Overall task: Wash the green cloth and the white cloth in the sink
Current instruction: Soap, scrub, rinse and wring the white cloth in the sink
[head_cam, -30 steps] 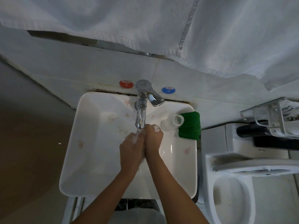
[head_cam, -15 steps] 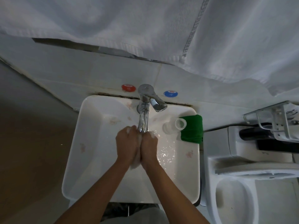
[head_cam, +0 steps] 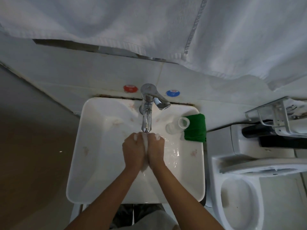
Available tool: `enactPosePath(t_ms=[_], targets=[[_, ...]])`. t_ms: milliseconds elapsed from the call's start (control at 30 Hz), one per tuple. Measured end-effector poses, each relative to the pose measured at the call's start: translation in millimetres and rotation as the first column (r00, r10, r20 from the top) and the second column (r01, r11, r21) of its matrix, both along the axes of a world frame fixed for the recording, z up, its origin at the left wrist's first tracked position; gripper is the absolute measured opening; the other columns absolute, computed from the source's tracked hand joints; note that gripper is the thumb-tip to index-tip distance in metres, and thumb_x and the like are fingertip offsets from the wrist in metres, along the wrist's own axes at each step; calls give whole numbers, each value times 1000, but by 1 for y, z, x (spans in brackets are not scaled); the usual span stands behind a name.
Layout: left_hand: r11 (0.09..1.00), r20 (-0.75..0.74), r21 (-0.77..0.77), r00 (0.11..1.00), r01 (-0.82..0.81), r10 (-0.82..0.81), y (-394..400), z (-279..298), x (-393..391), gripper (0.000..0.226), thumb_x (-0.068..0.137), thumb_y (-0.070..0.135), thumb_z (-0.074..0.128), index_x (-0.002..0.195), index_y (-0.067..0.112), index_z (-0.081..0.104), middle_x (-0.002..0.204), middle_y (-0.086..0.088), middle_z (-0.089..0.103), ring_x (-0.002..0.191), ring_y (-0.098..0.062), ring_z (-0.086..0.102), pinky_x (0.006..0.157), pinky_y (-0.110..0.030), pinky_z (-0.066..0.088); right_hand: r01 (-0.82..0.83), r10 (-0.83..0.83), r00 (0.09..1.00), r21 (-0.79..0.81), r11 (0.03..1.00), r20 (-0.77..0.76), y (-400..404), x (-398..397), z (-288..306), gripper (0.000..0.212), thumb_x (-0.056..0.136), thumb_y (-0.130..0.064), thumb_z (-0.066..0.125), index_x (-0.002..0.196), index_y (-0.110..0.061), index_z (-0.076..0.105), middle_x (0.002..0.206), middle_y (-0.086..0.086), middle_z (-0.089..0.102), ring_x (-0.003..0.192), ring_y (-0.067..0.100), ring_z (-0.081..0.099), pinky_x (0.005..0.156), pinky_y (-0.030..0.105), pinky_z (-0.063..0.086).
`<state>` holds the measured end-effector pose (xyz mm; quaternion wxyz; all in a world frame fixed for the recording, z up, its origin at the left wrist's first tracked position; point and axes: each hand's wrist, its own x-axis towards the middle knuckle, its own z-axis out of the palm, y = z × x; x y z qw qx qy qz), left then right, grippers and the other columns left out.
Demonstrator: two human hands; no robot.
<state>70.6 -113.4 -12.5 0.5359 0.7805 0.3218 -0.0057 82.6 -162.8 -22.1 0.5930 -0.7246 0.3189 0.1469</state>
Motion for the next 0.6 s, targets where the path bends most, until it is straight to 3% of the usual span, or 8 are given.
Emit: enactPosePath(t_ms=[67,133,167,233,333,467,567,600], targets=[[1000,42,-23,999,11,-10,-14,9,-13,38,94,22,48,57,15,47,58,-6,57,56,-21,53,57,-33,39,56,-45,996,144,988,-79,-4,12,-3,21,84,-26,54,66,-15,53,68,6,56,64,14,38,56,24,21],[1000,45,-24,999,0,1,-10,8,-10,38,93,23,48,56,17,46,57,-2,54,57,-21,52,56,-33,37,78,-75,997,147,986,-29,-1,10,3,22,84,-31,50,68,-16,52,68,1,54,64,15,40,61,27,28],[1000,36,-1,999,-1,1,-2,3,-4,37,93,22,47,56,16,44,57,-2,52,58,-23,51,57,-32,34,17,-19,999,54,998,39,3,2,15,23,81,-32,50,64,-17,49,64,-1,51,61,14,42,62,30,34],[1000,35,-4,999,19,-19,14,-4,8,37,90,19,50,55,14,42,56,-3,48,58,-25,48,59,-33,34,72,-72,997,108,992,2,2,-10,24,21,71,-33,48,58,-17,43,55,-3,41,54,11,38,58,31,35],[995,69,-39,994,88,-86,20,-6,8,38,93,17,53,57,13,44,55,-1,48,55,-15,46,60,-33,39,-44,39,998,84,996,54,-5,-15,23,23,70,-35,49,59,-15,46,54,-4,44,53,10,42,56,28,37],[988,69,-105,992,115,-108,26,-4,2,22,93,22,57,83,3,58,75,-1,60,71,-12,57,61,-12,42,-66,62,985,20,998,161,-16,-14,8,28,84,-39,55,82,-11,60,77,2,61,74,15,59,72,35,51],[980,71,-148,990,131,-122,32,0,-3,11,90,18,61,96,11,57,87,9,60,80,-2,58,62,-3,41,-61,44,981,86,994,187,-21,-20,2,7,92,-20,55,96,-21,59,92,2,62,86,16,60,75,32,51],[975,81,-174,988,141,-129,33,1,-6,12,89,16,63,99,13,56,89,9,60,82,-2,59,63,-3,42,-62,40,988,146,987,149,-23,-21,1,14,93,-16,56,105,-23,57,98,5,63,88,16,61,75,30,52]])
